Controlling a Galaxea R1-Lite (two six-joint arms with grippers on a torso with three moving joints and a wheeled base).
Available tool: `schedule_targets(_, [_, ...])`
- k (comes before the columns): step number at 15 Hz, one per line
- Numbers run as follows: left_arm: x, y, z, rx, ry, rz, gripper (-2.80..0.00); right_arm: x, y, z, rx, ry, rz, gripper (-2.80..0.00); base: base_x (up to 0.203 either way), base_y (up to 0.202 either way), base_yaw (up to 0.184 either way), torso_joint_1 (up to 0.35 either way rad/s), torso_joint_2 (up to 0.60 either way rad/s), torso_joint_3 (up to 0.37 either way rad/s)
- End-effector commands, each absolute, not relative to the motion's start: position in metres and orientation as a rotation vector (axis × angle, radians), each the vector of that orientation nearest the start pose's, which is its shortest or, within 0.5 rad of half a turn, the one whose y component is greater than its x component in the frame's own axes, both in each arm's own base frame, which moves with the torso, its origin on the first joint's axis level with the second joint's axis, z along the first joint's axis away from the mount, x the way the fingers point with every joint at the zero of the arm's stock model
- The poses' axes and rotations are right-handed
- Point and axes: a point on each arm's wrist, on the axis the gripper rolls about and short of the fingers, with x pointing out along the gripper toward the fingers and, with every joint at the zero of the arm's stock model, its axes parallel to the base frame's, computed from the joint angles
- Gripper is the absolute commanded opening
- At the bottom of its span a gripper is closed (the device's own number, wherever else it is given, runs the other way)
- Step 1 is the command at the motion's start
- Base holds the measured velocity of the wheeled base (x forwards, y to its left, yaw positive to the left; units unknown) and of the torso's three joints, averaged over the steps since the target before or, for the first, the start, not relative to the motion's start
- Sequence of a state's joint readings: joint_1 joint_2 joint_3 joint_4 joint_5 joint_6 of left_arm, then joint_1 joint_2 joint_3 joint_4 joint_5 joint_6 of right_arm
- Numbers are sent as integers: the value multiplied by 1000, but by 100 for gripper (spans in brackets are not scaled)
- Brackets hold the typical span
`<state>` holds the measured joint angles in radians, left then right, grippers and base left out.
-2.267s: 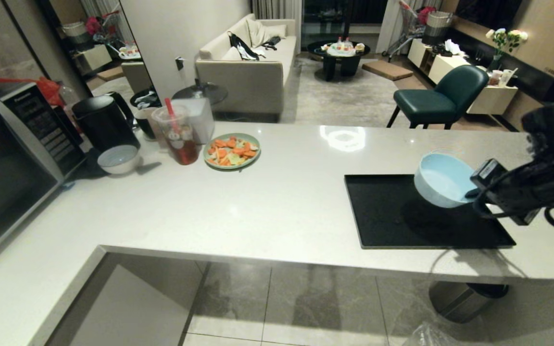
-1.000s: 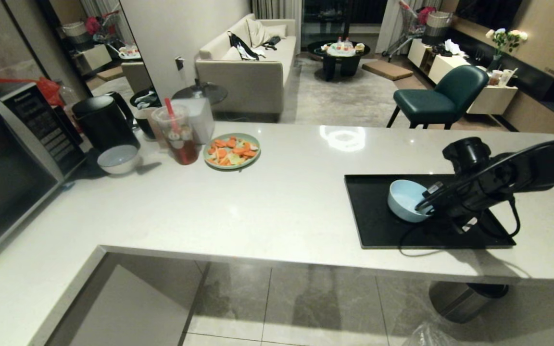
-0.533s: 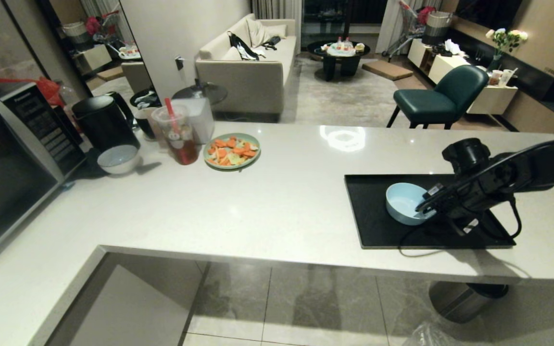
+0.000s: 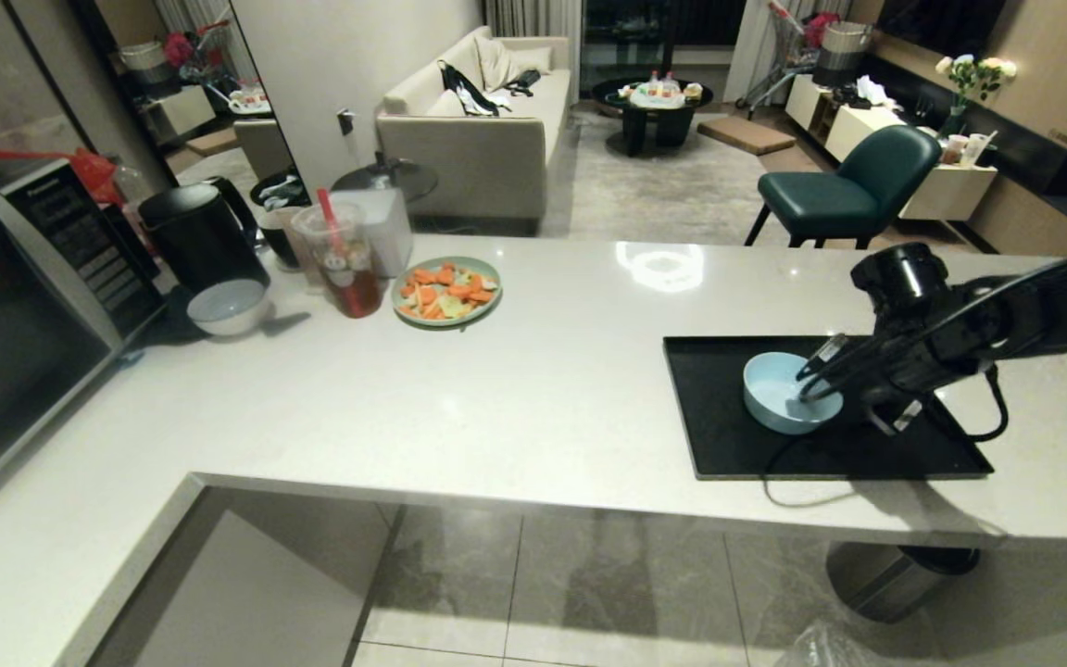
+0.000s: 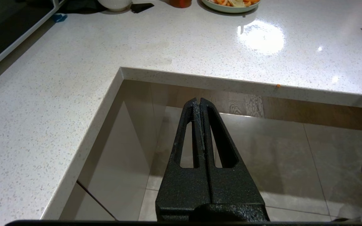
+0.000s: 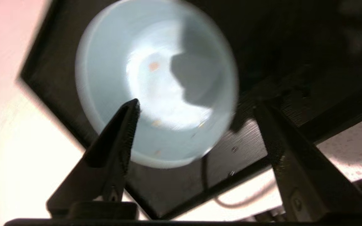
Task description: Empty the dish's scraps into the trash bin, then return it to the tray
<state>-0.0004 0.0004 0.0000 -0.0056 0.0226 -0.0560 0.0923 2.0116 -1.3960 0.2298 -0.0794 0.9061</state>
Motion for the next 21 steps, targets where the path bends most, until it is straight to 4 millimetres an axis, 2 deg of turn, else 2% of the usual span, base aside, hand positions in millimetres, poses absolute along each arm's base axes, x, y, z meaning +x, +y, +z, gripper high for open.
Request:
schedule_targets(1, [-23, 1, 76, -57, -6, 23, -280, 363, 41, 190, 722, 719, -279, 0, 0, 0, 0, 0, 0, 0])
schedule_targets(3, [-23, 1, 76, -57, -7, 23, -280, 340, 45, 210, 579, 697, -191, 0, 0, 0, 0, 0, 0, 0])
schedule_targets(4, [-23, 1, 76, -57, -6, 23, -280, 327, 45, 212, 471, 702, -147, 0, 0, 0, 0, 0, 0, 0])
schedule_targets(7, [-23, 1, 76, -58, -7, 23, -280, 281, 40, 217, 137, 703, -18, 0, 0, 0, 0, 0, 0, 0])
schedule_targets(12, [-23, 1, 76, -57, -6, 22, -280, 231, 37, 220, -142, 642, 106, 0, 0, 0, 0, 0, 0, 0])
schedule_targets(13, [-23, 1, 76, -58, -5, 23, -280, 223, 37, 219, -156, 641, 116, -199, 0, 0, 0, 0, 0, 0])
schedule_targets(14, [-23, 1, 76, -57, -6, 23, -280, 217, 37, 218, -162, 641, 125, -280, 0, 0, 0, 0, 0, 0])
schedule_targets(17, [-23, 1, 76, -57, -5, 23, -280, 205, 38, 210, -155, 601, 132, -280, 0, 0, 0, 0, 0, 0])
schedule_targets(21, [-23, 1, 76, -57, -5, 23, -280, 188, 34, 186, -137, 486, 126, -280, 0, 0, 0, 0, 0, 0])
